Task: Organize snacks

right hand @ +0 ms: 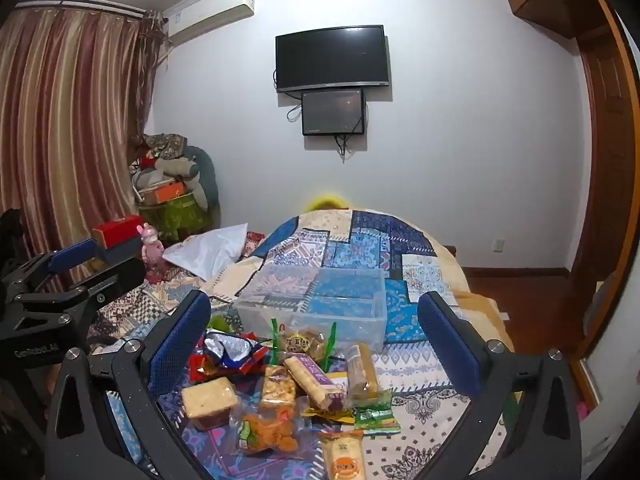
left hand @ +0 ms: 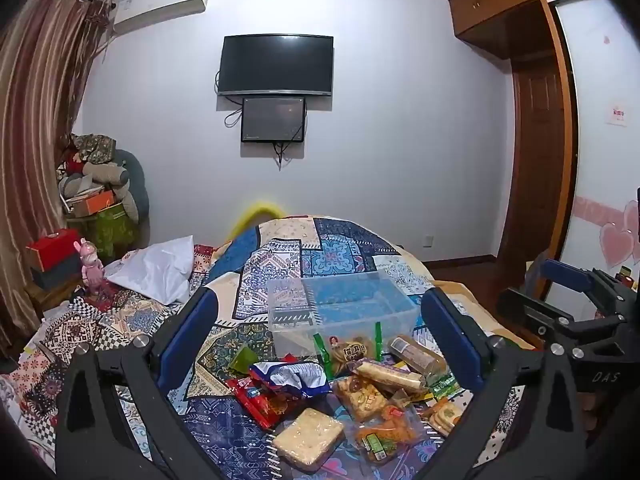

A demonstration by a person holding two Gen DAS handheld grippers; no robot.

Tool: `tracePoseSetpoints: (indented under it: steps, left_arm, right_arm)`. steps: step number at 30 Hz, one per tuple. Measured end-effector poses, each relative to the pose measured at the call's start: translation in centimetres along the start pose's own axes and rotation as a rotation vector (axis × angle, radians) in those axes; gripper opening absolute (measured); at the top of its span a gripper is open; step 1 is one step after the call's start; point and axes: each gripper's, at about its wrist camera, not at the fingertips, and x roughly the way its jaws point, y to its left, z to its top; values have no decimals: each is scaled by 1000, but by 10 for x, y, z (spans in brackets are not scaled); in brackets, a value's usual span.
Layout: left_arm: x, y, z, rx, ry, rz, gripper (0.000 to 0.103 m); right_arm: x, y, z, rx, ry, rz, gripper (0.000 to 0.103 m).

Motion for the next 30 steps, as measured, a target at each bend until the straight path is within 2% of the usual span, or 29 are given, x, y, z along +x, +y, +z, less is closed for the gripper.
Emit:
tracePoseSetpoints:
  steps: [5, 30]
  left_arm:
    - [1, 0, 0, -13, 9, -6, 103]
    - [11, 6, -5, -41, 41, -24, 103]
  right_arm:
    - [5, -5, 2, 20, 21, 9, 103]
    - [1, -6, -2, 35, 7, -6, 103]
